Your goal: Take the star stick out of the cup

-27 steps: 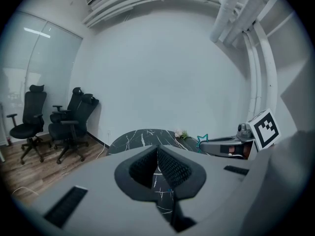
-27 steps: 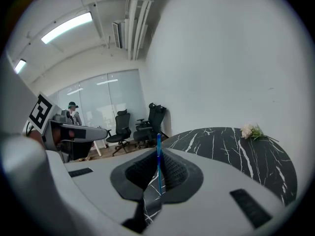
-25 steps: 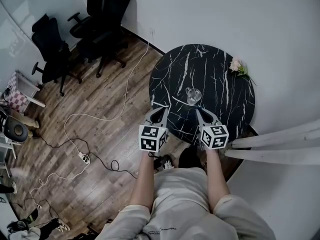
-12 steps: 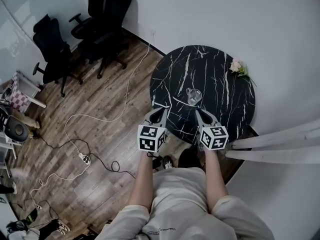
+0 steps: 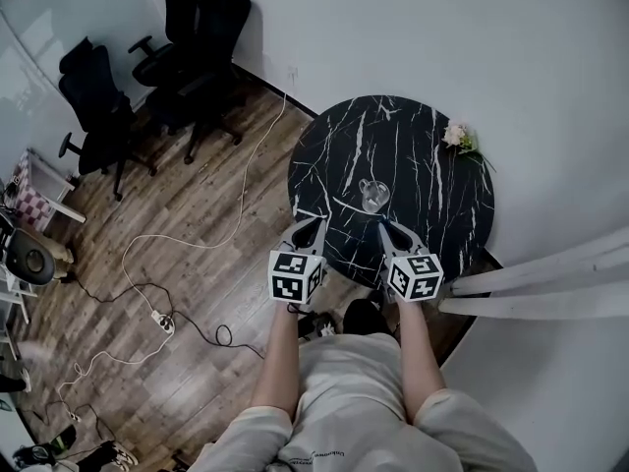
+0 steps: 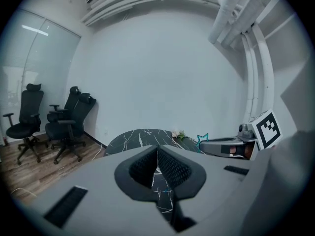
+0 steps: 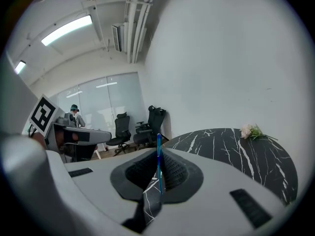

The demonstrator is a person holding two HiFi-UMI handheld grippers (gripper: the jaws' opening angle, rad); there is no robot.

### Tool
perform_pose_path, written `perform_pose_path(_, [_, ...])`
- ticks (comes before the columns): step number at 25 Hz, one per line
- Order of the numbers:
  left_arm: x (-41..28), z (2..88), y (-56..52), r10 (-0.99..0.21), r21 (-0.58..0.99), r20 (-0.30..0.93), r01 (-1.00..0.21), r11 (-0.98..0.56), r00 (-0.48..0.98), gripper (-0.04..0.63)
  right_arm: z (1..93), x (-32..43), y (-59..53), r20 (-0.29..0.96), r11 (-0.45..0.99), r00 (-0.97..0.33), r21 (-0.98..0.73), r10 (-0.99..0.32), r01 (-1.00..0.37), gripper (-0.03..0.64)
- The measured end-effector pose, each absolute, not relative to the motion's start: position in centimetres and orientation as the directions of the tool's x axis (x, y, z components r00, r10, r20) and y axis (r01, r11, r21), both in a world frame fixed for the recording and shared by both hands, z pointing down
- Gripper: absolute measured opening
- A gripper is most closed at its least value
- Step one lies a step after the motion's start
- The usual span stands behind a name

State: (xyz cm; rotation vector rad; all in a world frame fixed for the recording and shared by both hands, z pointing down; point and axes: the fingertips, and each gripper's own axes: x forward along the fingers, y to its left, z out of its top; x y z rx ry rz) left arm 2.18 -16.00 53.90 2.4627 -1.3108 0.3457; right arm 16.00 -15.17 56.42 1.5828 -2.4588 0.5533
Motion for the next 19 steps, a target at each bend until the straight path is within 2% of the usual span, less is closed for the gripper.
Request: perform_pose_path(19, [3.8, 54.4, -15.8, -0.727, 0.180, 0.373, -0.814, -0.552, 0.576, 0.023, 56.2, 17.5, -14.8, 0.328, 0.351, -0.399, -0.197, -0.856, -0.915, 0.044])
